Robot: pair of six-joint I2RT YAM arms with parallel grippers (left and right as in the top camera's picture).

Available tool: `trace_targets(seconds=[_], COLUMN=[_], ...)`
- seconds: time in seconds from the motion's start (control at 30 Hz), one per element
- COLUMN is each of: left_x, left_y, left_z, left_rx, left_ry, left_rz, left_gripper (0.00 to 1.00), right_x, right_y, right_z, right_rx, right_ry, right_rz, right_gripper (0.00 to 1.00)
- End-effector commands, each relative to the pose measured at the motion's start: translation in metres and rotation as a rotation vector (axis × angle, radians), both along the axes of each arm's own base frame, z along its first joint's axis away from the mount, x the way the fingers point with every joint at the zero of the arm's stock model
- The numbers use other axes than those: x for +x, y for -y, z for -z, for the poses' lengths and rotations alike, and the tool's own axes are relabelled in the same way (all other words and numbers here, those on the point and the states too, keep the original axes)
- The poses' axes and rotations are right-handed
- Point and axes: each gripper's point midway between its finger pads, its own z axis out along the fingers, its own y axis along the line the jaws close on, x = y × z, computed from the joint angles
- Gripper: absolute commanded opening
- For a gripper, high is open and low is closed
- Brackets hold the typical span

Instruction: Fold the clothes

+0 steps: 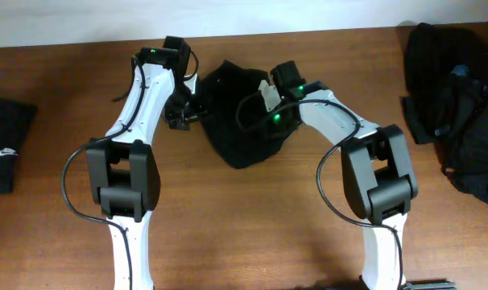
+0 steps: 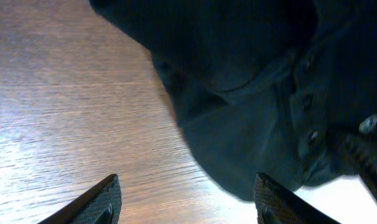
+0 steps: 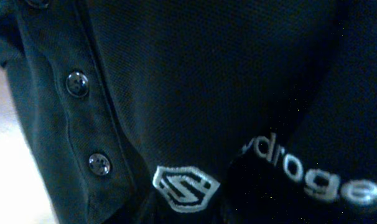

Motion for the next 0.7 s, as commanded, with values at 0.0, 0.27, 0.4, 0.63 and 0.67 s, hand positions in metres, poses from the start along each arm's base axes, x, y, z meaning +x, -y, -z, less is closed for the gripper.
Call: trace_targets(seconds=[0.0,0.27,0.4,0.63,0.67], left_x=[-0.006,-0.024,-0.023,-0.024,-0.025], left_y=[-0.011,-0.030,-0.035,-0.015,-0.009], left_z=[0.007,0.029,0.029,0.026,0.026], left_rx=[0.068,0.173,0.167,0.053,0.019], left_ry=[-0.014,-0.076,-0.078,-0.077,-0.079], left_rz=[-0.003,0.008,-0.007,0.044,0.055], left_gripper=[0.68,0.69,0.70,0.72,0.73], right_x=[-0.034,-0.029,-0.014,0.003,0.006], right_y=[-0.033,-0.053,-0.051,-0.021,-0.009], right_z=[0.008,-0.013,-0.056,-0.123,-0.129], right_rx=[0.070,0.108,0.134,0.113,0.089], right_ry=[-0.172,-0.099,-0.002,0.129,0.140], right_rz=[0.056,-0.001,-0.034,0.027,0.054], right_gripper=[0.31,0.50,0.63,0.76,0.78])
